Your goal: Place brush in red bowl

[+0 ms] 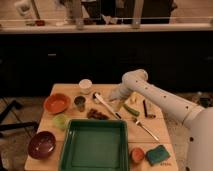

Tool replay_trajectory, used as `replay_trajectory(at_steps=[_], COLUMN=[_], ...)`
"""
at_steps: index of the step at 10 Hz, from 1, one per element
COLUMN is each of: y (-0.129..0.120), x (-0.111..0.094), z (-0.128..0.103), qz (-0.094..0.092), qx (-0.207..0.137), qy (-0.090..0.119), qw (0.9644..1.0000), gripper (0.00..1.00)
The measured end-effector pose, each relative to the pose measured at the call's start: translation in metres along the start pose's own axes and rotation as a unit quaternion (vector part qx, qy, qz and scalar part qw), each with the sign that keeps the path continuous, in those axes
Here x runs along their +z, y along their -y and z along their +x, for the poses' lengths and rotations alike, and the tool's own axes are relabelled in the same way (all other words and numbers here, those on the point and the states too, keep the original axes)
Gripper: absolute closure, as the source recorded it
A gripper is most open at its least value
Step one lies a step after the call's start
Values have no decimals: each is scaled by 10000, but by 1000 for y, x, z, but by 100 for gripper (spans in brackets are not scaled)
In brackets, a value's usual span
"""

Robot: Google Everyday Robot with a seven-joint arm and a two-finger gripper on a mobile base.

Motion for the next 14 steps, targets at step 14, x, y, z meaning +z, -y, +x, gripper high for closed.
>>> replay_trajectory(at_steps=[14], y=[-25], x=[63], z=[-10], qz=[-756], qx=[24], qy=[-208], qw=[9969], gripper=[20])
